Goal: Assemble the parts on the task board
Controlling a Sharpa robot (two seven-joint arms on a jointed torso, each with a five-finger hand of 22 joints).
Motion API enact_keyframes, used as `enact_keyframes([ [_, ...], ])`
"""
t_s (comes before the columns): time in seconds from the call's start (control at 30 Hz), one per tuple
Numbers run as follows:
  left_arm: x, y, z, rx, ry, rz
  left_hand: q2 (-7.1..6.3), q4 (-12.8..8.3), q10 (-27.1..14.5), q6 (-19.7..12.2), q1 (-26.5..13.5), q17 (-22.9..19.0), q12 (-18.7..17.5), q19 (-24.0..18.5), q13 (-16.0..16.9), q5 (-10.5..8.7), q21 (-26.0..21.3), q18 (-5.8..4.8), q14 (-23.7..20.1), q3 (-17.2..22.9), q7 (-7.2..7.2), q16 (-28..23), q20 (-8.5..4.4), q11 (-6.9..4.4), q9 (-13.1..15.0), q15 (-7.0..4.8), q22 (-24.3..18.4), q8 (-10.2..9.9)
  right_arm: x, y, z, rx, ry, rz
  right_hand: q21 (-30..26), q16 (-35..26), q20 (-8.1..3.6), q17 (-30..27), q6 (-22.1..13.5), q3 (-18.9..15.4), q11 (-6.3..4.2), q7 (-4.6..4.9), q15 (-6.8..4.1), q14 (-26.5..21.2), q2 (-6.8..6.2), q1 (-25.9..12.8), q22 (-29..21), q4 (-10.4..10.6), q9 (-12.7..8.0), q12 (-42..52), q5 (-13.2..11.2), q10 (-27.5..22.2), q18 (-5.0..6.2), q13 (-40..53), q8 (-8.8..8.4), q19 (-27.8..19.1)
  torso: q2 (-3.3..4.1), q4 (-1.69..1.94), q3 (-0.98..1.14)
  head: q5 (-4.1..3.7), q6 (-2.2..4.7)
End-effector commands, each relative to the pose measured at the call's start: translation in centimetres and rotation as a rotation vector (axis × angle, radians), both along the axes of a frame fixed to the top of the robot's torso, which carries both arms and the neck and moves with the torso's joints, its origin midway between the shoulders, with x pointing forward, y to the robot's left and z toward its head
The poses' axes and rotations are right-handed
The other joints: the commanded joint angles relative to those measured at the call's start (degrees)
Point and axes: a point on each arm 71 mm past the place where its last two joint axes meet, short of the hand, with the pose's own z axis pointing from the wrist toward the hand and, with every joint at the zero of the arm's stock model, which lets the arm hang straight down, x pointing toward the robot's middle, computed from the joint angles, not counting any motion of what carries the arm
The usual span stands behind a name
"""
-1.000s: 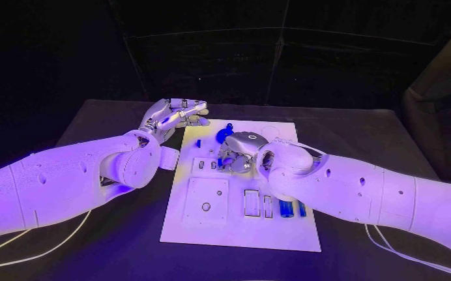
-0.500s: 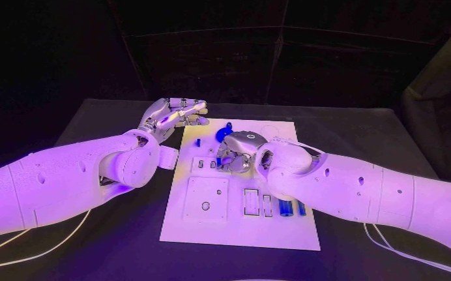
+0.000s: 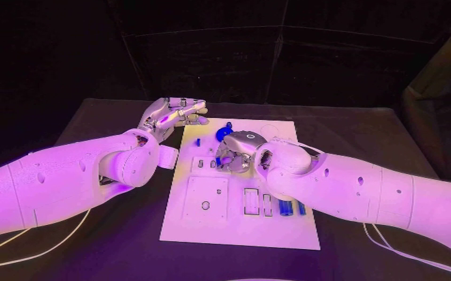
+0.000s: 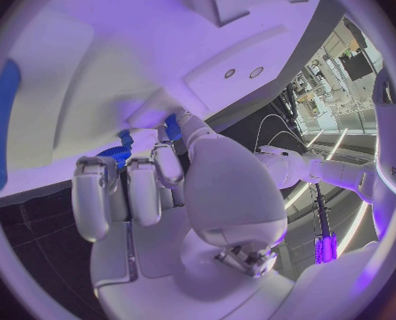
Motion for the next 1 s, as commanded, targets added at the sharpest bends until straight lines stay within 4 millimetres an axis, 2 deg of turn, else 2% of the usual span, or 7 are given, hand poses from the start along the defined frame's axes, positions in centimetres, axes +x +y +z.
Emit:
enact_keyframes([
  [0.03,0.0,-0.1,0.1,-0.006,0.0,-0.01,0.04,-0.02,0.14,-0.23,-0.53,0.09,-0.08,0.41,-0.06,0.13,-0.21,0.8,0.03,0.34,0.2,-0.37,-0.09,0.34,-0.08,-0.25,-0.05,-0.16,-0.1,-0.1,-0.3,-0.024,0.011,-0.007,-0.32,-0.24,0.39,4.2,-0.38,-0.18,0.06,0.0,0.45,3.79,-0.47,-0.11,11.01,0.24,0.07,-0.11,-0.2,-0.49,0.17,-0.07,-0.39,2.79,0.01,-0.03,0.0,0.02,-0.03],
  [0.23,0.0,-0.1,0.1,-0.006,0.0,-0.01,0.04,-0.02,0.14,-0.23,-0.53,0.09,-0.08,0.41,-0.06,0.13,-0.21,0.8,0.03,0.34,0.2,-0.37,-0.09,0.34,-0.08,-0.25,-0.05,-0.16,0.0,-0.1,-0.3,-0.021,0.008,-0.013,-0.38,-0.32,0.51,4.09,-0.48,-0.32,0.15,0.07,0.55,3.76,-0.71,-0.47,10.9,0.4,0.12,-0.25,-0.27,-0.66,0.2,-0.21,-0.41,2.7,0.0,-0.02,-0.01,-0.1,-0.08],
  [0.43,0.0,-0.1,0.1,-0.006,0.0,-0.01,0.04,-0.02,0.14,-0.23,-0.53,0.09,-0.08,0.41,-0.06,0.13,-0.21,0.8,0.03,0.34,0.2,-0.37,-0.09,0.34,-0.08,-0.25,-0.05,-0.16,0.1,-0.3,0.2,0.033,-0.036,-0.043,-1.31,-1.28,1.16,2.68,-3.66,-4.41,0.94,0.81,1.22,3.37,-3.8,-4.32,9.11,2.78,0.06,-4.23,-2.17,-4.52,0.65,-4.6,-1.82,1.3,0.02,-0.02,0.01,-0.14,-0.09],
  [0.6,0.0,-0.1,0.1,-0.005,0.001,-0.01,0.02,-0.09,0.11,-0.27,-0.6,0.18,-0.2,0.53,-0.06,0.13,-0.23,0.82,0.2,0.48,0.21,-0.39,-0.09,0.37,-0.08,-0.26,-0.06,-0.23,-0.1,-0.5,0.8,0.111,-0.094,-0.055,-1.81,-1.92,1.62,1.84,-5.44,-6.89,1.46,1.37,1.67,3.15,-4.52,-3.73,8.24,4.71,0.11,-4.77,-1.42,-5.53,0.87,-5.61,-2.34,0.63,-0.01,0.02,0.02,-0.17,-0.08],
  [0.7,0.1,-0.1,0.1,-0.005,0.002,-0.01,-0.03,-0.27,0.19,-0.26,-0.75,0.55,-0.43,1.29,-0.05,0.13,0.0,0.88,1.15,0.83,0.14,-0.11,-0.26,0.28,-0.07,-0.49,0.04,-0.32,-0.4,-0.8,1.2,0.153,-0.125,-0.048,-2.02,-2.15,1.86,1.63,-6.42,-9.5,1.69,1.69,1.94,3.11,-5.34,-2.78,7.93,6.84,0.16,-4.85,1.39,-5.96,0.94,-6.1,-2.41,0.42,0.0,0.03,0.06,-0.12,-0.04],
  [0.83,0.1,0.0,0.0,-0.002,0.009,-0.012,-0.15,-0.48,0.36,-0.17,-1.01,1.12,-0.69,2.46,-0.03,0.14,0.43,0.89,2.35,1.26,0.03,0.36,-0.61,0.13,-0.05,-0.83,0.22,-0.42,-1.1,-1.4,1.9,0.205,-0.161,-0.019,-1.95,-2.07,2.01,1.92,-6.72,-12.2,1.84,1.76,2.01,3.2,-5.53,-1.25,8.17,9.35,0.25,-4.28,2.06,-5.77,0.89,-6.03,-2.12,0.63,-0.08,-0.06,0.07,-0.01,-0.02],
  [1.0,0.1,0.2,-0.2,0.048,0.024,-0.035,-0.43,-0.49,0.96,0.18,-1.89,2.89,-0.96,5.92,0.08,0.18,2.14,0.89,6.5,1.69,-0.15,2.57,-1.78,-0.33,0.0,-1.91,0.93,-0.48,-2.4,-3.5,3.0,0.288,-0.156,0.038,-1.85,-2.01,1.96,2.08,-6.13,-12.76,1.69,1.57,1.92,3.25,-4.71,-0.02,8.38,10.39,0.39,-3.41,2.19,-5.07,0.84,-5.39,-1.62,0.81,-0.18,-0.16,0.07,0.13,0.12],
])
